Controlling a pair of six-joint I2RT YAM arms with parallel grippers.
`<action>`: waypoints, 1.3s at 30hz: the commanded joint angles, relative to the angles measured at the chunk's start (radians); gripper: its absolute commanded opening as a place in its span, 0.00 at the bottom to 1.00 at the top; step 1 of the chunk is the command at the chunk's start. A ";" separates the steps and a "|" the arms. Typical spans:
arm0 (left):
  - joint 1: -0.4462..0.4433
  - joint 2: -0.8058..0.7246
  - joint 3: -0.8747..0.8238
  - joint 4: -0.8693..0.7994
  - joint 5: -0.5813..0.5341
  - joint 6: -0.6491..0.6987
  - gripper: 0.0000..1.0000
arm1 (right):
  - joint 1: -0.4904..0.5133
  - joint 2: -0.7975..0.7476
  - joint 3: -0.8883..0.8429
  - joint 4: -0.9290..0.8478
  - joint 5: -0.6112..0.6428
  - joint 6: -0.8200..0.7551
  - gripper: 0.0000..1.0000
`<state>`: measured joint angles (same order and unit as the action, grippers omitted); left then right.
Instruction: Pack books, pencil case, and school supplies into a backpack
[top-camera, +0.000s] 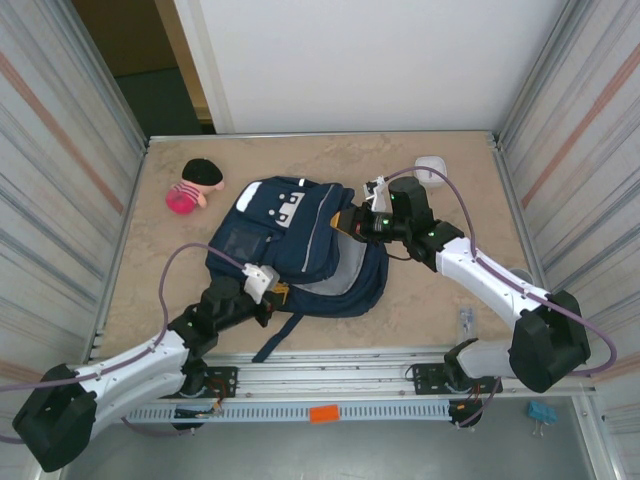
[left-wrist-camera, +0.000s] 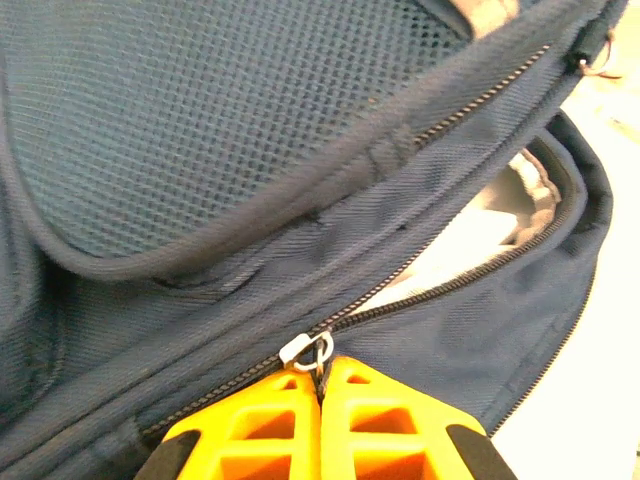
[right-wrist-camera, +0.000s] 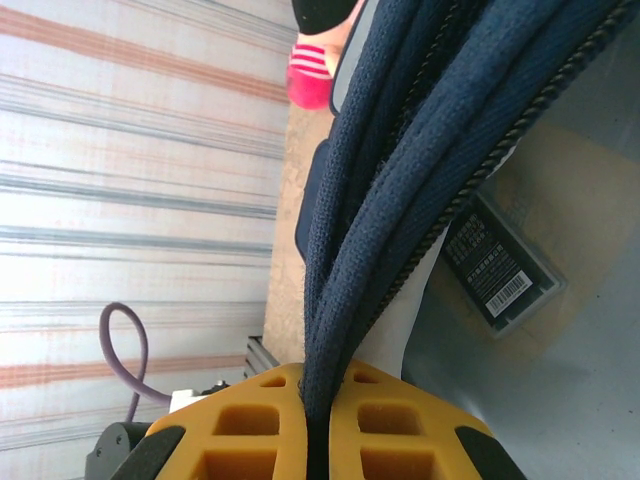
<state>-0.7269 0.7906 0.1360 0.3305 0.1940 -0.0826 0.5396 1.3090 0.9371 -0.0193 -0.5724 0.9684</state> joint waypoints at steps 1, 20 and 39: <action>-0.006 -0.014 0.005 0.043 0.107 -0.035 0.00 | 0.016 -0.005 -0.003 0.065 0.020 0.010 0.00; -0.097 0.196 0.080 0.087 0.084 -0.080 0.00 | -0.009 -0.068 -0.155 -0.237 0.143 -0.044 0.56; -0.238 0.377 0.252 0.135 0.161 -0.082 0.00 | 0.129 -0.007 -0.332 0.126 0.124 0.141 0.06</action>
<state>-0.9249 1.1412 0.3061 0.3714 0.2737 -0.1593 0.6224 1.2938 0.5903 0.0101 -0.4309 1.0710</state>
